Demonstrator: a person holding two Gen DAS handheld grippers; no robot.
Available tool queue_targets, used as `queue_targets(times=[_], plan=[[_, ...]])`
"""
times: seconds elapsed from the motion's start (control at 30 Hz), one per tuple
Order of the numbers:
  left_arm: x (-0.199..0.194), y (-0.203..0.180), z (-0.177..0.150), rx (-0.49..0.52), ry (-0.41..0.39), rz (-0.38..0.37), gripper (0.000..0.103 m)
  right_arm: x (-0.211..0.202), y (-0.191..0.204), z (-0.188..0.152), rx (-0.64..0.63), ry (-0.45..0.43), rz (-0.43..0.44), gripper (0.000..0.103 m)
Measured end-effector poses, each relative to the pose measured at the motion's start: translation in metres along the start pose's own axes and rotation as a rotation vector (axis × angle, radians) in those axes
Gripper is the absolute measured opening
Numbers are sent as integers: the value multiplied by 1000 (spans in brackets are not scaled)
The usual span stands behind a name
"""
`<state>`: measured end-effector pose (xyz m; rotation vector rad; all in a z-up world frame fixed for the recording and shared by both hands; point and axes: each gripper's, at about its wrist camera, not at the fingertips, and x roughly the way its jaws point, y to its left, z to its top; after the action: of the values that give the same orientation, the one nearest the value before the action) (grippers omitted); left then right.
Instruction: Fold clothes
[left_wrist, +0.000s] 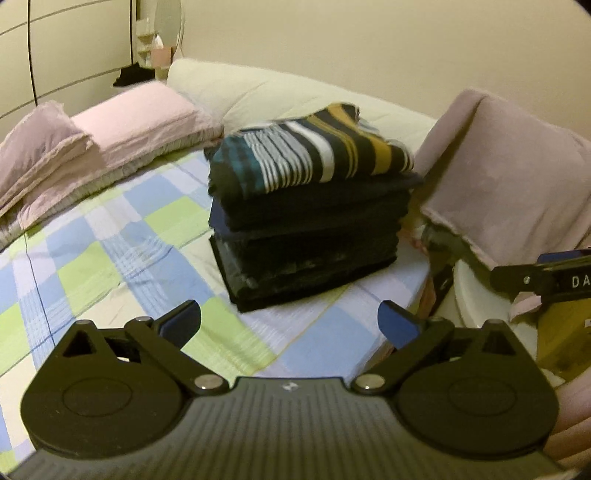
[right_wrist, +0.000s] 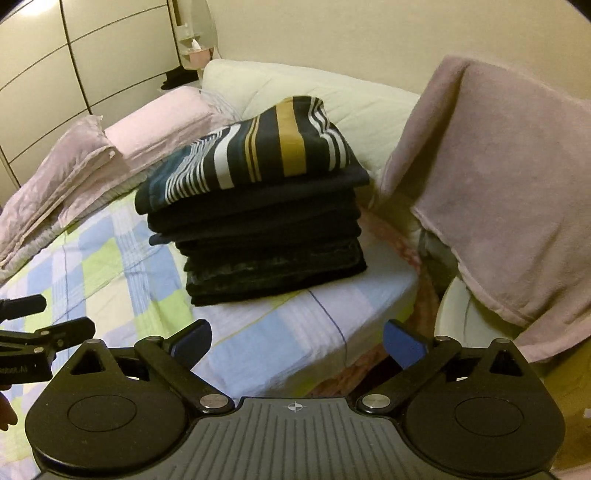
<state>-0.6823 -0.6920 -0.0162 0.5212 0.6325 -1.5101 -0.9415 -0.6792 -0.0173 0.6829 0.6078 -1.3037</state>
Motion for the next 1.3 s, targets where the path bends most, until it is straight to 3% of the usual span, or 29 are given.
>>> queue_targets(times=[0.13, 0.33, 0.47, 0.67, 1.0, 1.3], plan=[[1, -9, 5, -27, 0, -2, 100, -3, -3, 7, -25, -10, 22, 101], [4, -30, 2, -48, 44, 89, 100, 0, -15, 10, -60, -1, 74, 101], [8, -41, -7, -111, 123, 140, 100, 5, -27, 4, -71, 17, 109, 101], [-2, -53, -10, -123, 149, 177, 100, 3, -37, -8, -92, 51, 160, 101], [-3, -55, 7, -72, 131, 195, 99, -5, -34, 0, -74, 8, 172, 101], [5, -51, 9, -95, 130, 186, 100, -2, -30, 4, -77, 4, 165, 101]])
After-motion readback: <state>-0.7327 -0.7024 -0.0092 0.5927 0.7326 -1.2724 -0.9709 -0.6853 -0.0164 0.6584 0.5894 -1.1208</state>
